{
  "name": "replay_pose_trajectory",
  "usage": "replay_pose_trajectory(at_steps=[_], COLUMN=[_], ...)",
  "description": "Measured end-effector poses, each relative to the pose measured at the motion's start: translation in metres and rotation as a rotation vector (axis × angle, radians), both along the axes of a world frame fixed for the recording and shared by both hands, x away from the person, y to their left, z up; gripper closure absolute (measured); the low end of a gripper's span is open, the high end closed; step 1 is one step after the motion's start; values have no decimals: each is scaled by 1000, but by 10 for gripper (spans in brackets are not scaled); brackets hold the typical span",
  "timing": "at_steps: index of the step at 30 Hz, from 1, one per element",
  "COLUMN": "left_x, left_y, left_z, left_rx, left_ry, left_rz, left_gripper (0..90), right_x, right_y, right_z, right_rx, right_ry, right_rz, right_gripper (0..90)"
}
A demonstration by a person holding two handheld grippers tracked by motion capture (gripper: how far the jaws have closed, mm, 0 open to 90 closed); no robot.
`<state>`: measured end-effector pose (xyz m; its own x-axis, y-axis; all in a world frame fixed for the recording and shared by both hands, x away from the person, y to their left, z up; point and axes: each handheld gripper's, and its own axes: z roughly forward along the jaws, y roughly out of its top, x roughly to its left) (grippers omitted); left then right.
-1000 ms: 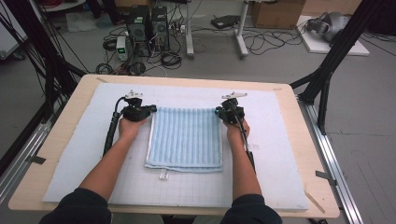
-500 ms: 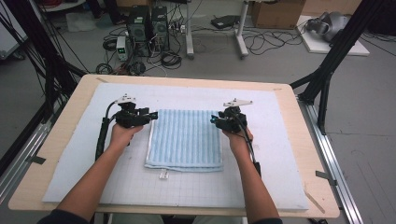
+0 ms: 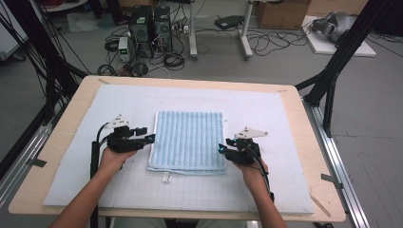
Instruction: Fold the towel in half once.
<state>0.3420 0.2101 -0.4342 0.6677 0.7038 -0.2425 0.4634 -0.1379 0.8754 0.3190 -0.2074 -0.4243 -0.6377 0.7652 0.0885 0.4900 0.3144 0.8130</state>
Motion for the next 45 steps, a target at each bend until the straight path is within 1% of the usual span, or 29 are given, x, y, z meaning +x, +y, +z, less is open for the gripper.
replay_pose_trajectory(at_steps=[1,4,5,7,8,10,11,13,14,16,18,19,23,25,26,29,32,34,35,36,37,38,39,40,41,42,43,44,45], left_x=[-4,-17,-21,-29,-31,-34,-35,-36,-37,-37,-37,-37,-40,-41,-42,-43,-44,-45,-45,-46,-46,-45,-45,-44,-43,-43,-44,-45,-46], left_y=[2,5,5,5,5,3,2,-1,-2,-5,-8,-10,-19,-20,-19,-15,-10,-9,-9,-10,-11,-12,-13,-15,-17,-19,-21,-22,-23], left_z=[-2,-8,-10,-13,-14,-15,-16,-16,-16,-17,-17,-17,-17,-16,-16,-13,-10,-10,-11,-12,-12,-14,-15,-16,-18,-18,-17,-17,-17], left_rx=[0,-5,-10,-17,-11,2,3,5,15,36,64,83,166,177,171,144,99,92,91,89,90,90,90,95,110,125,143,164,171], left_ry=[5,29,37,40,44,54,61,67,68,74,84,86,68,61,62,64,63,62,64,66,68,72,77,89,105,106,93,81,77], left_rz=[-6,-20,-24,-34,-42,-54,-57,-69,-74,-83,-94,-98,-116,-118,-119,-120,-116,-113,-117,-117,-120,-121,-123,-124,-126,-132,-130,-125,-126], left_gripper=[524,579,589,611,624,624,623,624,624,649,716,772,890,894,895,897,897,897,897,896,896,895,893,850,761,668,663,691,770], right_x=[-4,-17,-21,-27,-32,-37,-38,-39,-38,-37,-36,-36,-38,-39,-39,-41,-43,-43,-43,-43,-43,-41,-40,-40,-39,-38,-38,-38,-39], right_y=[-1,-3,-4,-5,-5,-5,-4,-1,0,1,1,1,2,1,1,-1,-2,-2,-1,-1,0,2,5,7,8,9,9,9,9], right_z=[-1,-5,-7,-8,-9,-10,-12,-16,-18,-20,-20,-20,-19,-17,-16,-10,-7,-8,-8,-8,-9,-11,-14,-17,-19,-19,-19,-18,-17], right_rx=[-1,-11,-12,-14,-23,-18,-14,-44,-53,-70,-69,-73,-88,-81,-78,-60,-58,-61,-55,-51,-47,-58,-86,-113,-120,-117,-122,-123,-122], right_ry=[1,4,7,10,18,20,32,46,60,68,69,67,54,54,50,35,25,26,29,26,38,50,55,65,62,61,57,55,48], right_rz=[10,38,48,65,81,108,122,137,139,138,139,140,149,150,147,150,147,159,166,178,176,178,176,178,176,177,182,182,181], right_gripper=[602,619,623,637,643,652,656,672,688,750,826,840,865,867,870,883,883,881,860,776,723,694,694,705,736,792,826,851,861])
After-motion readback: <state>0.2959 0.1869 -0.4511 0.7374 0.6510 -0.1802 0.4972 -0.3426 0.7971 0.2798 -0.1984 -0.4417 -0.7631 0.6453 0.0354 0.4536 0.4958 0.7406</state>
